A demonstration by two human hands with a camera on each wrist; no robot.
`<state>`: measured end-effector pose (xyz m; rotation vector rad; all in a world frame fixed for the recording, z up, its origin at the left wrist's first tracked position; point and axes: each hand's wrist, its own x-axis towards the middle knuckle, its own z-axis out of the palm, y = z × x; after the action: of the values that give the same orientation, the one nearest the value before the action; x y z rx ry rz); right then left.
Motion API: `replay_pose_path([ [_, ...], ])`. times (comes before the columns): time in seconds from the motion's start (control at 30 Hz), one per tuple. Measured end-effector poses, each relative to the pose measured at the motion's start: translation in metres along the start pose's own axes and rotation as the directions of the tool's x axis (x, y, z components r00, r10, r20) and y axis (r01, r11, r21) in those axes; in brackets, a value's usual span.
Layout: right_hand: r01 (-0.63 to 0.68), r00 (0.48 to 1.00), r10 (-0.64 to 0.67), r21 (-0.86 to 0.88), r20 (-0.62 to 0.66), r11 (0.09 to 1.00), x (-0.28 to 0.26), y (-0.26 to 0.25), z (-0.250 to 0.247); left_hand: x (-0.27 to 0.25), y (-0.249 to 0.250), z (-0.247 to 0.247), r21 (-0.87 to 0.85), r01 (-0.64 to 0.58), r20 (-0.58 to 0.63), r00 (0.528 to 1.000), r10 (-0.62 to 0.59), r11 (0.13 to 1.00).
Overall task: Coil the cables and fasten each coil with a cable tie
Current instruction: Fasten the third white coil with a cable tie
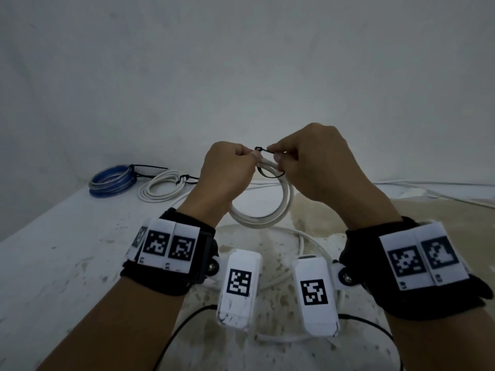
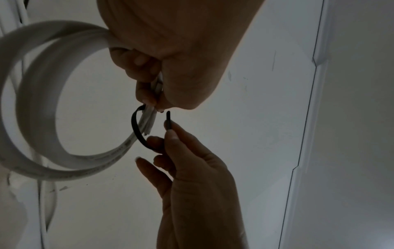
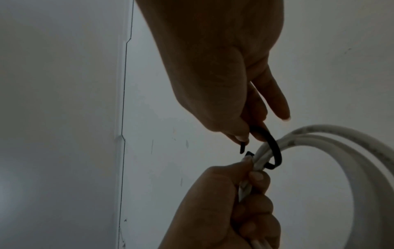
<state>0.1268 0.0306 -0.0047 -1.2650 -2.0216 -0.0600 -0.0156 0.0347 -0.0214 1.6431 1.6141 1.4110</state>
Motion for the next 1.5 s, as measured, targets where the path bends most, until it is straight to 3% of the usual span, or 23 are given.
replay_pose_path([
  [0.27, -0.031, 1.000, 0.030, -0.034, -0.008, 0.999, -0.003, -0.005, -0.002, 0.000, -0.005, 0.005, 0.095, -0.086, 0.022, 0.996, 0.084, 0.992],
  [0.53, -0.049, 0.999, 0.050, -0.086, 0.014, 0.995, -0.003, -0.006, -0.001, 0.002, -0.008, 0.008, 0.333, -0.204, 0.037, 0.978, 0.204, 0.921],
  [0.77, -0.178, 0.979, 0.190, 0.144, -0.071, 0.973, 0.001, 0.002, 0.008, 0.002, -0.006, 0.007, 0.361, -0.350, 0.077, 0.935, 0.346, 0.864],
  [0.97, -0.314, 0.936, 0.352, 0.437, -0.006, 0.843, 0.004, 0.008, 0.006, 0.002, -0.003, 0.002, 0.277, -0.435, 0.134, 0.900, 0.414, 0.857],
  [1.17, -0.513, 0.850, 0.488, 0.524, 0.199, 0.680, 0.000, 0.008, -0.014, -0.003, 0.000, 0.009, 0.186, -0.442, 0.177, 0.894, 0.412, 0.878],
  [1.27, -0.550, 0.828, 0.500, 0.537, 0.253, 0.639, -0.001, 0.009, -0.021, -0.006, 0.001, 0.013, 0.138, -0.418, 0.200, 0.900, 0.388, 0.898],
  [1.37, -0.549, 0.824, 0.504, 0.580, 0.258, 0.601, 0.001, 0.011, -0.019, -0.009, 0.002, 0.017, 0.041, -0.379, 0.215, 0.907, 0.363, 0.924],
  [1.5, -0.536, 0.792, 0.586, 0.655, 0.171, 0.533, 0.006, 0.021, -0.015, -0.016, 0.005, 0.021, -0.027, -0.342, 0.310, 0.890, 0.333, 0.939],
])
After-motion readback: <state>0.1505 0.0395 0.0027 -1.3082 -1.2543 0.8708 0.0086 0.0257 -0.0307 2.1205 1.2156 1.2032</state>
